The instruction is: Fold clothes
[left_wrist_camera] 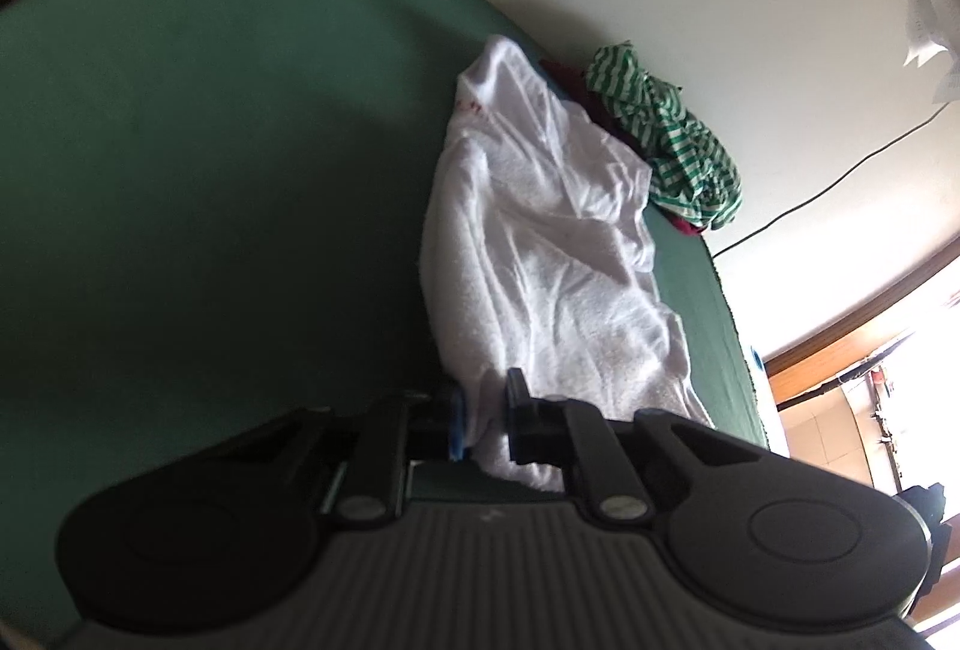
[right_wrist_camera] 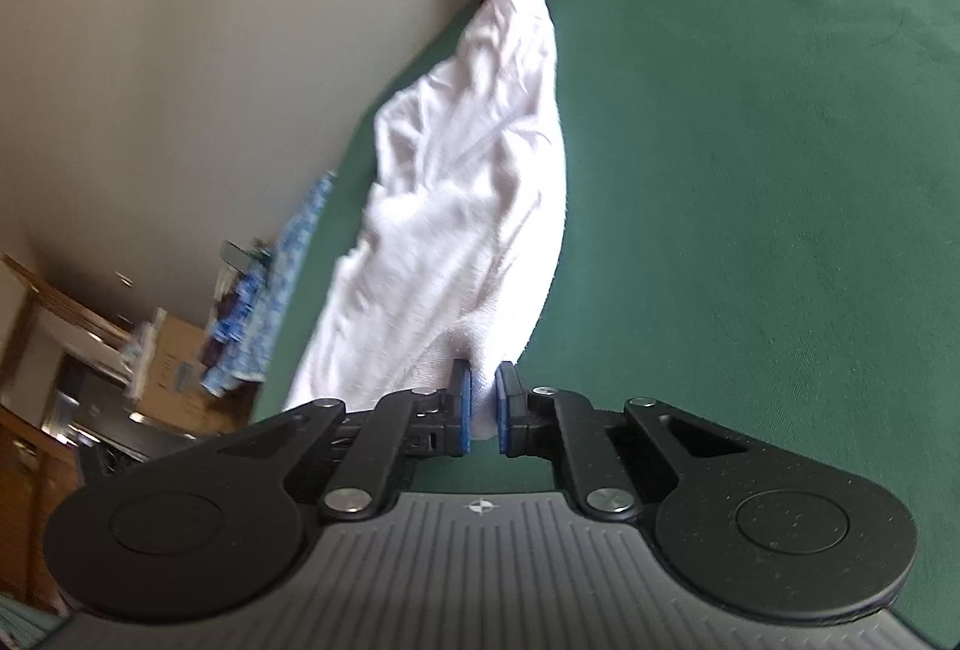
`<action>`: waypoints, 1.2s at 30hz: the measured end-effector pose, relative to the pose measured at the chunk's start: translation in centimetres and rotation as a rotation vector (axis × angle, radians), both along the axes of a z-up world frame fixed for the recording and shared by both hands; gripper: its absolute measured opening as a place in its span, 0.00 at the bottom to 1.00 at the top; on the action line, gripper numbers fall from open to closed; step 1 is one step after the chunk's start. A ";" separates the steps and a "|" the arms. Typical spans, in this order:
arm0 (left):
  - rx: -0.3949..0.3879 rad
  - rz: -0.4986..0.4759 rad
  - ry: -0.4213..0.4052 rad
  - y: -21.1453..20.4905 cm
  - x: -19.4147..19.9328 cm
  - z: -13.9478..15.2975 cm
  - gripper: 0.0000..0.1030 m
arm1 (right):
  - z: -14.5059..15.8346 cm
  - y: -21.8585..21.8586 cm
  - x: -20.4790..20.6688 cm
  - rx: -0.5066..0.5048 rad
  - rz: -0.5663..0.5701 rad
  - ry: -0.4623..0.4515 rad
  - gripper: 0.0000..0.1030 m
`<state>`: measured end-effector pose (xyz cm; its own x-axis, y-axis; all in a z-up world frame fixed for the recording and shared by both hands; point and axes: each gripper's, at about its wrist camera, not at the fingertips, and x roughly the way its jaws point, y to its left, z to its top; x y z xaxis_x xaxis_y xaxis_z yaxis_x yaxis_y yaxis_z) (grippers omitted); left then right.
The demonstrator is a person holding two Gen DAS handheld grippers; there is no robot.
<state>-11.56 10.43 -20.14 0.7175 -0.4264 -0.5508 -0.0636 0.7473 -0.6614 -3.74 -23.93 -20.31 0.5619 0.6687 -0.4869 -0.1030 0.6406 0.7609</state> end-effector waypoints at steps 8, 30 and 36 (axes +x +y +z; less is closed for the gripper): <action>-0.028 0.008 0.015 0.5 -3.5 1.2 0.08 | 1.3 -0.6 -3.1 0.050 0.056 0.023 0.08; 0.069 -0.096 0.133 -0.1 -9.9 6.9 0.08 | 3.8 -3.7 -9.5 0.191 0.073 0.149 0.07; 0.095 -0.099 0.112 0.0 -3.6 8.8 0.08 | 5.4 -3.4 -5.5 0.277 -0.032 0.087 0.06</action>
<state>-15.19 10.47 -11.38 0.6067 -0.4344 -0.6657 -0.0560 0.8121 -0.5808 -9.24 -27.38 -14.88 0.5490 0.7654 -0.3357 -0.0131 0.4094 0.9122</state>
